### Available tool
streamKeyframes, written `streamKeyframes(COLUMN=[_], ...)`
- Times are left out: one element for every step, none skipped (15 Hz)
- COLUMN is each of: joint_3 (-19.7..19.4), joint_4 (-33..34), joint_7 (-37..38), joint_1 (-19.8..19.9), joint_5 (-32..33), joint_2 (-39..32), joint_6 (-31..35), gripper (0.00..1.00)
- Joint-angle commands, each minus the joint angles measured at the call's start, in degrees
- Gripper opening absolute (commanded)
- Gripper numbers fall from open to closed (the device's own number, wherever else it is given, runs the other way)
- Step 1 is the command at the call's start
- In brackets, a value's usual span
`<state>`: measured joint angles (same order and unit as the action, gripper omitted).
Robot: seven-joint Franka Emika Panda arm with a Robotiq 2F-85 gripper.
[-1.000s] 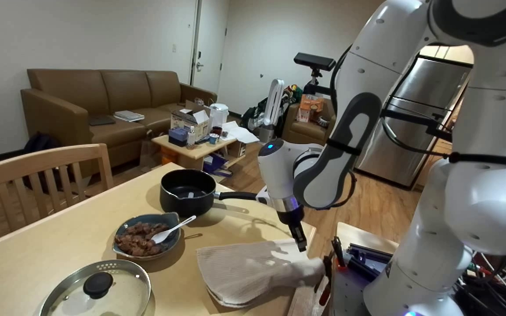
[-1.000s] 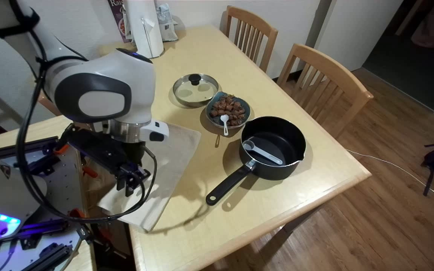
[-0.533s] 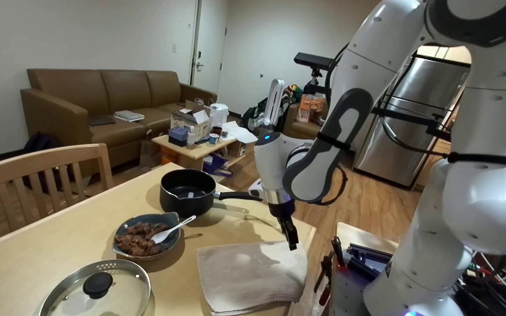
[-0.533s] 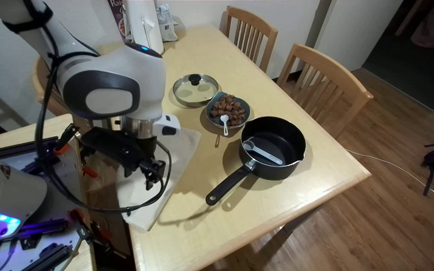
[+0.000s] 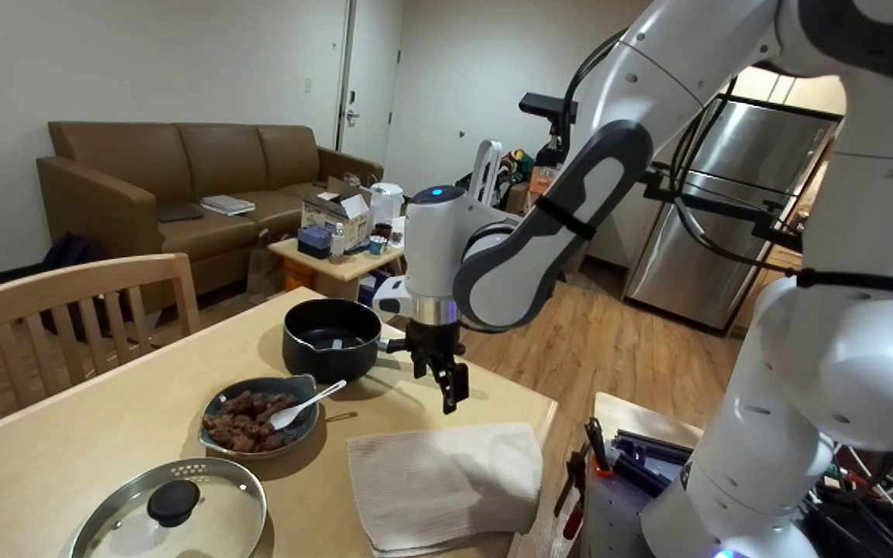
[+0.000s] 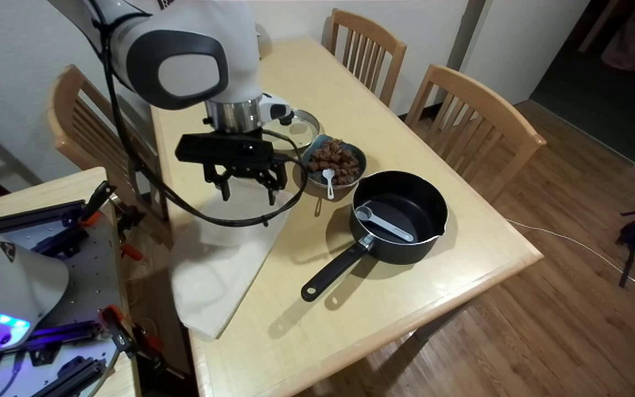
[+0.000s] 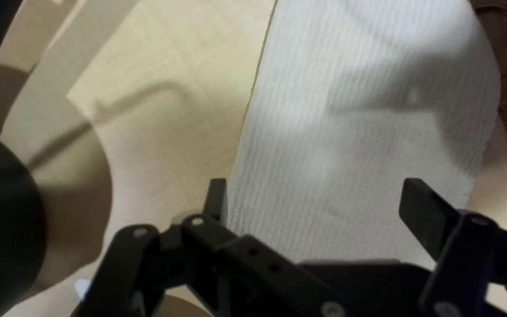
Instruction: Take the towel out of the pot and put it on the table
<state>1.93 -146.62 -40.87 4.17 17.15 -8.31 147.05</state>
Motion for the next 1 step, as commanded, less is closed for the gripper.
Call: streamKeyframes(joint_3=[-0.5], joint_4=[0.5], joint_7=[-1.0], joint_1=[-0.6], joint_5=[-0.3], joint_2=[-0.1], joint_6=[0.0], gripper=[1.0])
